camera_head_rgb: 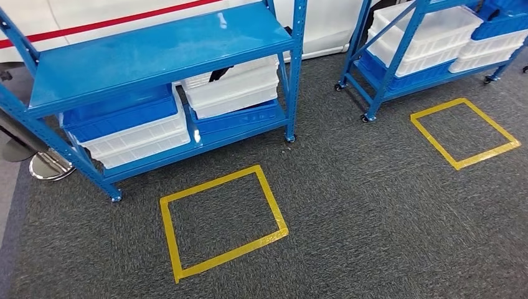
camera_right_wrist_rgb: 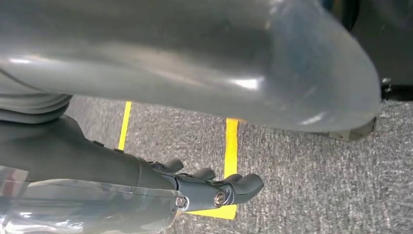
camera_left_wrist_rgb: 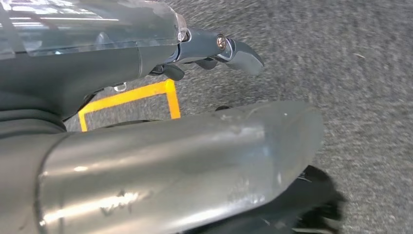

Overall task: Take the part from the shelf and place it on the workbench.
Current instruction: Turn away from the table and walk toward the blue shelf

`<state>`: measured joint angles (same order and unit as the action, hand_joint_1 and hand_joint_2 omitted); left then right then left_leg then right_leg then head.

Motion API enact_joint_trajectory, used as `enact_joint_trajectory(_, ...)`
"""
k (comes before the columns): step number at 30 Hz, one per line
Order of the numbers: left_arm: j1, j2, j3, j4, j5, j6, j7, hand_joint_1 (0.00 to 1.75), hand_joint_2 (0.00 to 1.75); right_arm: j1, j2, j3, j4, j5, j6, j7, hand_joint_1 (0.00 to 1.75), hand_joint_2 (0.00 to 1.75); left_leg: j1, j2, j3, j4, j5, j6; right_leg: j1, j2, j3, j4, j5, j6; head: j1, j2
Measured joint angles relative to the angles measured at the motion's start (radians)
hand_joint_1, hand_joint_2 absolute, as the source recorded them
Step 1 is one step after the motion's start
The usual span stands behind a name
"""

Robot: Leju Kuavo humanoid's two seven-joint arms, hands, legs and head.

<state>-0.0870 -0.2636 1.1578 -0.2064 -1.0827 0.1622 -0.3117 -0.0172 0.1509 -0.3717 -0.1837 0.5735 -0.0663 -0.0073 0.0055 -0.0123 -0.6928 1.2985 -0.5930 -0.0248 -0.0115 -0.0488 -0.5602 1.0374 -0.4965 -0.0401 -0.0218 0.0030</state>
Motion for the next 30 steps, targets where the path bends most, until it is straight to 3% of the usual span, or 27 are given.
enact_joint_trajectory(1, 0.001, 0.0, 0.0, 0.0, 0.0, 0.001, 0.0, 0.0, 0.0, 0.0, 0.0, 0.0, 0.0, 0.0, 0.001, 0.0, 0.0, 0.0, 0.001, 0.005, 0.011, -0.023, 0.022, 0.0, 0.0, -0.013, 0.003, 0.0, -0.002, 0.001, 0.0, 0.0)
enact_joint_trajectory(2, 0.002, 0.0, 0.0, 0.0, -0.001, 0.002, 0.0, 0.0, 0.0, -0.001, 0.0, 0.0, 0.0, 0.001, 0.001, 0.0, 0.0, 0.0, 0.0, 0.015, 0.041, -0.083, 0.058, 0.003, 0.0, -0.025, 0.007, 0.0, -0.005, 0.003, 0.0, 0.0)
enact_joint_trajectory(4, 0.001, 0.0, 0.0, 0.0, -0.003, 0.004, 0.0, 0.0, 0.0, -0.001, 0.001, -0.001, 0.0, 0.003, 0.002, 0.0, 0.0, 0.0, -0.007, 0.059, 0.106, -0.213, 0.111, 0.015, 0.003, -0.047, 0.016, 0.001, -0.012, 0.009, 0.0, 0.0)
enact_joint_trajectory(6, 0.0, 0.0, 0.0, 0.0, -0.004, 0.005, 0.0, 0.0, 0.0, -0.002, 0.002, -0.001, 0.0, 0.005, 0.003, 0.0, 0.0, 0.0, -0.017, 0.083, 0.13, -0.267, 0.123, 0.028, 0.006, -0.065, 0.022, 0.0, -0.017, 0.019, 0.001, 0.0)
enact_joint_trajectory(8, 0.002, 0.0, 0.0, 0.0, -0.006, 0.005, 0.0, 0.0, 0.0, -0.005, 0.003, -0.002, 0.0, 0.006, 0.002, 0.0, 0.0, 0.0, -0.017, 0.062, 0.131, -0.274, 0.126, 0.038, 0.007, -0.08, 0.028, -0.003, -0.02, 0.03, 0.001, 0.0)
enact_joint_trajectory(9, 0.004, 0.0, 0.0, 0.0, -0.006, 0.005, 0.0, 0.0, 0.0, -0.007, 0.003, -0.002, 0.0, 0.006, 0.002, 0.0, 0.0, 0.0, -0.014, 0.052, 0.136, -0.281, 0.131, 0.043, 0.005, -0.069, 0.031, 0.0, -0.025, 0.035, 0.002, 0.0)
enact_joint_trajectory(11, 0.003, -0.001, 0.0, 0.0, -0.006, 0.003, 0.0, 0.0, 0.0, -0.007, 0.003, -0.002, -0.001, 0.006, -0.002, 0.0, 0.0, 0.0, -0.006, 0.031, 0.143, -0.294, 0.141, 0.053, 0.002, -0.015, 0.009, 0.055, -0.063, 0.044, 0.005, 0.0)
enact_joint_trajectory(12, 0.002, -0.001, 0.0, 0.0, -0.006, 0.002, -0.001, 0.0, 0.0, -0.005, 0.003, -0.003, -0.001, 0.006, -0.008, -0.001, 0.0, 0.0, -0.006, 0.021, 0.142, -0.296, 0.143, 0.056, 0.0, 0.015, -0.019, 0.113, -0.094, 0.046, 0.006, 0.0)
enact_joint_trajectory(14, 0.0, -0.001, 0.0, 0.0, -0.004, 0.001, -0.004, 0.0, 0.0, -0.003, 0.003, -0.005, -0.001, 0.003, -0.028, -0.001, 0.0, 0.0, -0.006, 0.0, 0.14, -0.295, 0.144, 0.06, -0.002, 0.04, -0.084, 0.233, -0.14, 0.05, 0.009, 0.0)
enact_joint_trajectory(15, 0.0, -0.001, 0.0, 0.0, -0.002, 0.001, -0.006, 0.0, 0.0, -0.002, 0.002, -0.007, -0.001, 0.0, -0.04, -0.001, 0.0, 0.0, -0.005, -0.01, 0.14, -0.294, 0.143, 0.06, -0.002, 0.043, -0.102, 0.259, -0.137, 0.051, 0.009, 0.0)
enact_joint_trajectory(16, 0.002, -0.001, 0.0, 0.0, -0.001, 0.001, -0.007, 0.0, 0.0, -0.002, 0.002, -0.009, -0.001, -0.003, -0.05, -0.001, 0.0, 0.0, -0.005, -0.019, 0.141, -0.292, 0.142, 0.059, -0.003, 0.044, -0.103, 0.247, -0.113, 0.053, 0.009, 0.0)
enact_joint_trajectory(19, 0.002, -0.001, 0.0, 0.0, 0.001, 0.004, -0.008, 0.0, 0.0, -0.003, 0.003, -0.017, 0.0, -0.006, -0.063, 0.0, 0.0, 0.0, -0.004, -0.038, 0.142, -0.278, 0.131, 0.047, -0.008, 0.055, -0.038, 0.075, -0.008, 0.053, 0.012, 0.0)
enact_joint_trajectory(21, 0.002, -0.001, 0.0, 0.0, 0.001, 0.006, -0.008, 0.0, 0.0, -0.005, 0.003, -0.02, 0.0, -0.007, -0.066, 0.0, 0.0, 0.0, -0.009, -0.042, 0.137, -0.269, 0.121, 0.04, -0.01, 0.065, -0.015, 0.014, 0.01, 0.049, 0.014, 0.0)
enact_joint_trajectory(24, 0.001, -0.001, 0.001, 0.0, 0.007, 0.003, 0.007, 0.0, 1.31, -0.006, 0.007, -0.022, 0.0, -0.006, -0.068, 0.002, 0.0, 0.0, -0.012, -0.042, 0.136, -0.267, 0.116, 0.06, -0.009, 0.065, -0.014, 0.009, 0.01, 0.042, 0.014, 0.0)
enact_joint_trajectory(25, 0.001, -0.001, 0.003, 0.0, 0.011, 0.0, 0.018, 0.0, 1.31, -0.006, 0.007, -0.022, 0.0, -0.006, -0.068, 0.003, 0.0, 0.0, -0.012, -0.042, 0.137, -0.269, 0.117, 0.065, -0.007, 0.065, -0.013, 0.009, 0.01, 0.04, 0.014, 0.0)
enact_joint_trajectory(28, 0.001, -0.001, 0.013, 0.0, 0.021, -0.011, 0.04, 0.0, 0.0, -0.006, 0.008, -0.022, 0.0, -0.004, -0.067, 0.004, 0.0, 0.0, -0.011, -0.042, 0.14, -0.274, 0.12, 0.061, -0.005, 0.065, -0.013, 0.01, 0.008, 0.033, 0.014, 0.0)
enact_joint_trajectory(30, 0.001, -0.001, 0.017, 0.0, 0.024, -0.018, 0.045, 0.0, 0.0, -0.006, 0.008, -0.022, 0.0, -0.001, -0.064, 0.004, 0.0, 0.0, -0.011, -0.042, 0.142, -0.277, 0.12, 0.057, -0.004, 0.065, -0.012, 0.01, 0.007, 0.031, 0.014, 0.0)
